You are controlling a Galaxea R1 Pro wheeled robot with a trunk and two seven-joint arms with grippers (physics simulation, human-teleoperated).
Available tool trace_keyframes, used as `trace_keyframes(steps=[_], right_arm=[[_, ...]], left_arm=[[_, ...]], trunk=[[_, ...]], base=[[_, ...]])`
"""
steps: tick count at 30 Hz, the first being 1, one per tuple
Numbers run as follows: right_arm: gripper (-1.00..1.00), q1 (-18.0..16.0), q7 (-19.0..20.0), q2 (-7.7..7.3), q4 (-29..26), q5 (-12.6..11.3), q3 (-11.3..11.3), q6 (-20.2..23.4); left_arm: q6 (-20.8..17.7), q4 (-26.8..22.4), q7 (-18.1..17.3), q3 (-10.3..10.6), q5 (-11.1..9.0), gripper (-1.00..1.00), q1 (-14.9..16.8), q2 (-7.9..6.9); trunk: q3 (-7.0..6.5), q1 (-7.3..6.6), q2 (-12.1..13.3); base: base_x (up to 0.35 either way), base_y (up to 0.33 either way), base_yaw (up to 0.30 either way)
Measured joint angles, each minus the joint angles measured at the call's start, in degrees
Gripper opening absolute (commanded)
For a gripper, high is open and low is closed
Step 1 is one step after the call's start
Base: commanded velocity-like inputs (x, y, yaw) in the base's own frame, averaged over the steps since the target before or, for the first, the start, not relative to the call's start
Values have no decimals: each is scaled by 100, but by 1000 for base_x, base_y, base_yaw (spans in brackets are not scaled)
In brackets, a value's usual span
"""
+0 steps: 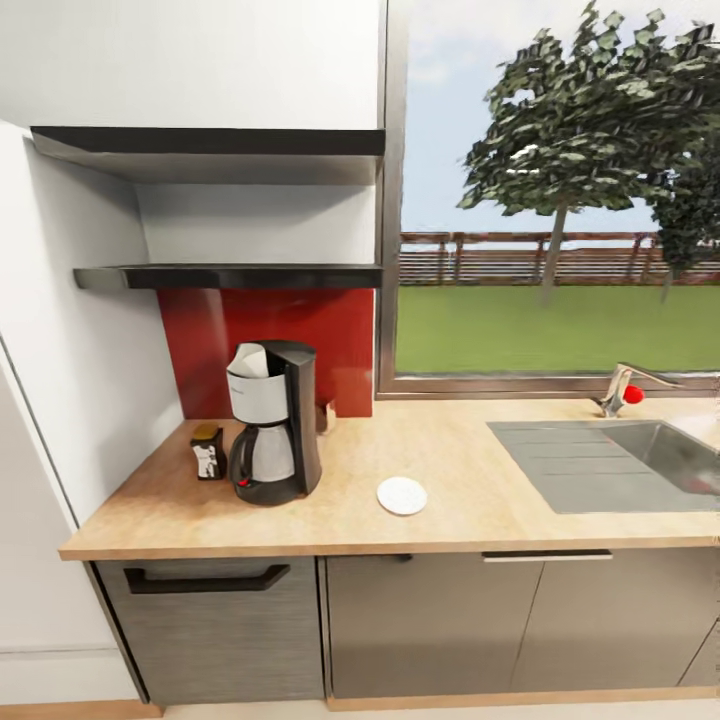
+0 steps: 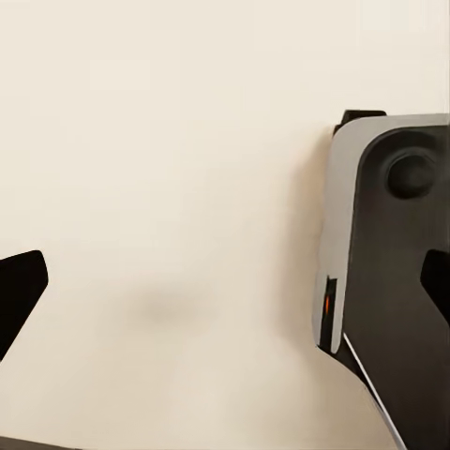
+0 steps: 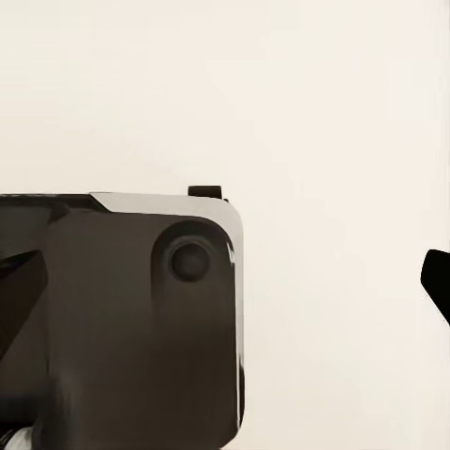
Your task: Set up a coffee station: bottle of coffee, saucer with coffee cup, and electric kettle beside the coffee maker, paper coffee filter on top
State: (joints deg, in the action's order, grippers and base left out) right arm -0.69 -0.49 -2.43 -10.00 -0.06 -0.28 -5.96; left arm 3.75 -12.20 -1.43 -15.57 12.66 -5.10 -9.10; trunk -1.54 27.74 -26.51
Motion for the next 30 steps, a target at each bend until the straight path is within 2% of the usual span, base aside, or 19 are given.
trace_keyframes(steps=[30], right_arm=[[100, 0, -6, -3, 0, 6, 5, -18]], left_arm=[[56, -12, -4, -21, -17, 100, -4, 4]], trunk=[[0, 0, 0]], base=[[1, -271, 0]])
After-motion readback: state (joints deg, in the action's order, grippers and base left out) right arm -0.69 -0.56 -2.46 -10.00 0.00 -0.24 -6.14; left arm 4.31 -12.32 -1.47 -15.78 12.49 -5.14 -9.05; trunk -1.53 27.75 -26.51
